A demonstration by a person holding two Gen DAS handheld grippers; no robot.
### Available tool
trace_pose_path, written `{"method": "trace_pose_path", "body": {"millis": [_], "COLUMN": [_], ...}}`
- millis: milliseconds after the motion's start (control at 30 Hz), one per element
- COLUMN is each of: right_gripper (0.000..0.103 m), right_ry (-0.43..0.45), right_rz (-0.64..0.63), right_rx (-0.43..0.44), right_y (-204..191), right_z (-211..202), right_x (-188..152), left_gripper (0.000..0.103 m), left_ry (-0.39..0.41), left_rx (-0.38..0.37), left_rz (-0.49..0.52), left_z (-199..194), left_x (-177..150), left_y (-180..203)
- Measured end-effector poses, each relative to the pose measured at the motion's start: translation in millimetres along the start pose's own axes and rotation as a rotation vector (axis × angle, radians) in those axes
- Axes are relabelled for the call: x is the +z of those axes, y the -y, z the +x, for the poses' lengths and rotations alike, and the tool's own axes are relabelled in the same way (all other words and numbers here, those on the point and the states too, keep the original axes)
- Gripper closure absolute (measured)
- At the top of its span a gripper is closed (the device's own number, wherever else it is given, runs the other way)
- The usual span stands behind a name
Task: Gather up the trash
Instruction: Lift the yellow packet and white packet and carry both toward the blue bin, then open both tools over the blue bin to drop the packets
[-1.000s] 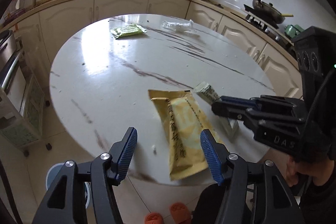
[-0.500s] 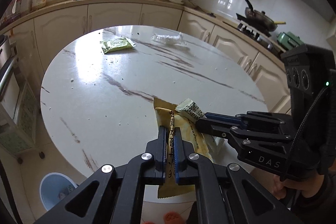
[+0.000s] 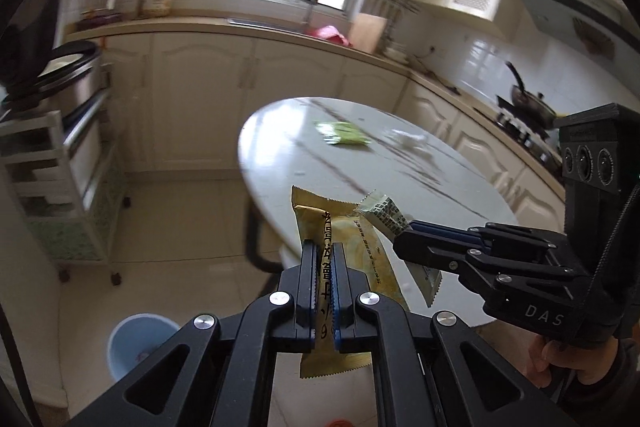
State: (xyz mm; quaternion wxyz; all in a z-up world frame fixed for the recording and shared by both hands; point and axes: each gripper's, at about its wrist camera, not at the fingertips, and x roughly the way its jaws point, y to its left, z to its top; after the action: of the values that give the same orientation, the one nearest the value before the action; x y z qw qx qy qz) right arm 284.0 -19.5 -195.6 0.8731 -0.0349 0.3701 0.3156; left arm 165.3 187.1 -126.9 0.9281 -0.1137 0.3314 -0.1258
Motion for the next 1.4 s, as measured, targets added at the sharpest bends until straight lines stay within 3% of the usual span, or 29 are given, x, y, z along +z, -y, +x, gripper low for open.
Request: {"method": "trace_pose_path", "body": {"millis": [200, 367, 800, 900, 967, 1033, 1267, 1400], "right_gripper": [0.09, 0.09, 0.09, 0.09, 0.09, 0.09, 0.089, 0.078], "right_ry": [-0.054, -0.132, -0.304, -0.331, -0.348, -0.363, -0.369, -0.356], "right_rz": [-0.075, -0.107, -0.082, -0.078, -0.071, -0.069, -0.07, -0.05], "right_rx": [0.097, 0.151, 0.176, 0.179, 0.183, 0.186, 0.201, 0.213], "right_y": [-66.1, -106.9, -124.0, -122.7, -123.3, -124.7, -134.8, -137.2], "right_z": [60.0, 123.3, 241.5, 258.7, 270.6, 281.4, 295.1, 299.5], "right_x": [13.4, 10.9, -10.1, -14.6, -17.6, -19.0, -18.8, -12.9], "left_gripper": [0.101, 0.101, 0.099, 0.089, 0.068, 0.059, 0.052, 0.043], "left_ry": [0.023, -0.004, -0.171, -0.199, -0.211, -0.212, -0.211, -0.19], "left_rx": [0.116, 0.186, 0.295, 0.327, 0.362, 0.394, 0.455, 0.484], "left_rz": [-0.099, -0.166, -0.291, -0.297, -0.302, -0.307, -0.329, -0.331], "left_z": [-45.2, -59.2, 10.6, 28.8, 40.8, 47.0, 37.3, 27.6], "left_x": [-21.9, -46.6, -55.6, -50.7, -44.0, -44.2, -56.6, -57.9], "left_y": [-77.1, -129.6, -196.1, -206.8, -210.8, -213.0, -212.6, -212.2]}}
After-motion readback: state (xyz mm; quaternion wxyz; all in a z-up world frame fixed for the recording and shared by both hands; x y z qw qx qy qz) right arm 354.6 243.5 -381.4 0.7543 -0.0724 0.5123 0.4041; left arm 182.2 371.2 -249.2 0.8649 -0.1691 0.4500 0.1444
